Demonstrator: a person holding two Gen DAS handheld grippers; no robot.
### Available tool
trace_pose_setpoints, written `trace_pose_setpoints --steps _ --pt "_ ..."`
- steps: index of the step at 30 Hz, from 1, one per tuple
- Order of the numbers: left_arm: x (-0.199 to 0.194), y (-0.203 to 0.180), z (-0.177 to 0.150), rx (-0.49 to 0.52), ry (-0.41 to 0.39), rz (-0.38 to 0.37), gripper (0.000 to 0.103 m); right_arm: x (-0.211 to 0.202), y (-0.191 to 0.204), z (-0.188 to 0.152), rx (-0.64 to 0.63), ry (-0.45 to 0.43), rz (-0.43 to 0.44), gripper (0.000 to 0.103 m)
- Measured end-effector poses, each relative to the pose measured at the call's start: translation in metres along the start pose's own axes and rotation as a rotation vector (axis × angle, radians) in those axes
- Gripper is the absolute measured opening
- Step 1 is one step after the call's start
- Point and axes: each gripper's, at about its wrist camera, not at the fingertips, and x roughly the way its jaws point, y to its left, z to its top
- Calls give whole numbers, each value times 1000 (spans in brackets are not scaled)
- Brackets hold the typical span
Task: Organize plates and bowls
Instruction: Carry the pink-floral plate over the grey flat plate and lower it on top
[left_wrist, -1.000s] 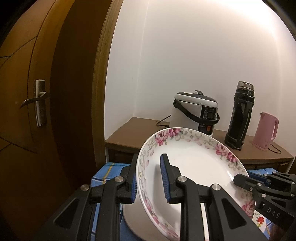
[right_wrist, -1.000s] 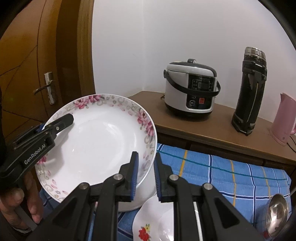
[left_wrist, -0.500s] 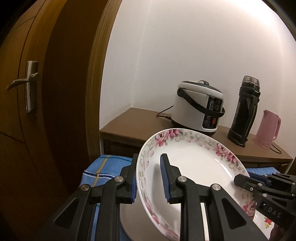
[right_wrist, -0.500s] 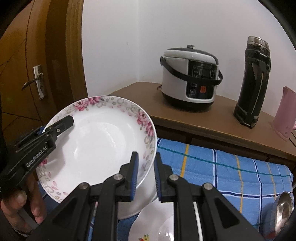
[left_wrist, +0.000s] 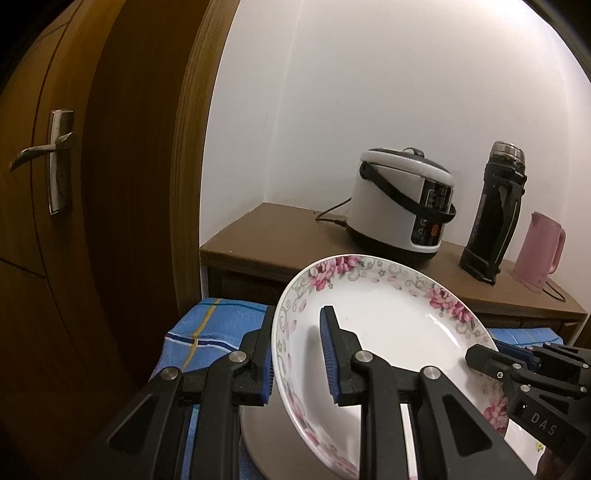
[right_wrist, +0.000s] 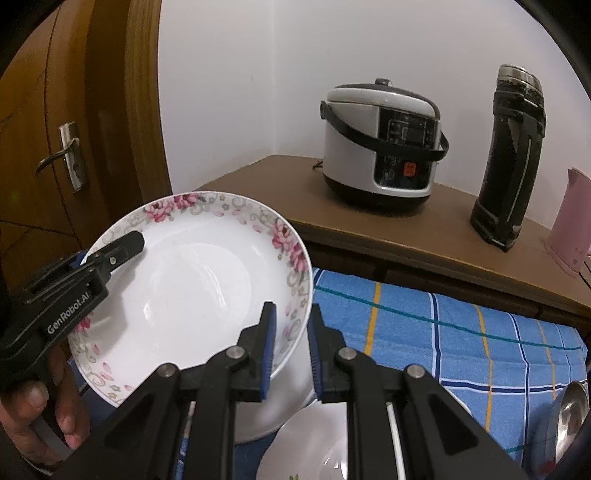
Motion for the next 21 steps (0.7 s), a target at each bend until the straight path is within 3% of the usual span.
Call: trace_pose_setpoints --steps 21 --pt "21 4 -11 -7 118 5 25 14 -1 2 -12 57 -23 17"
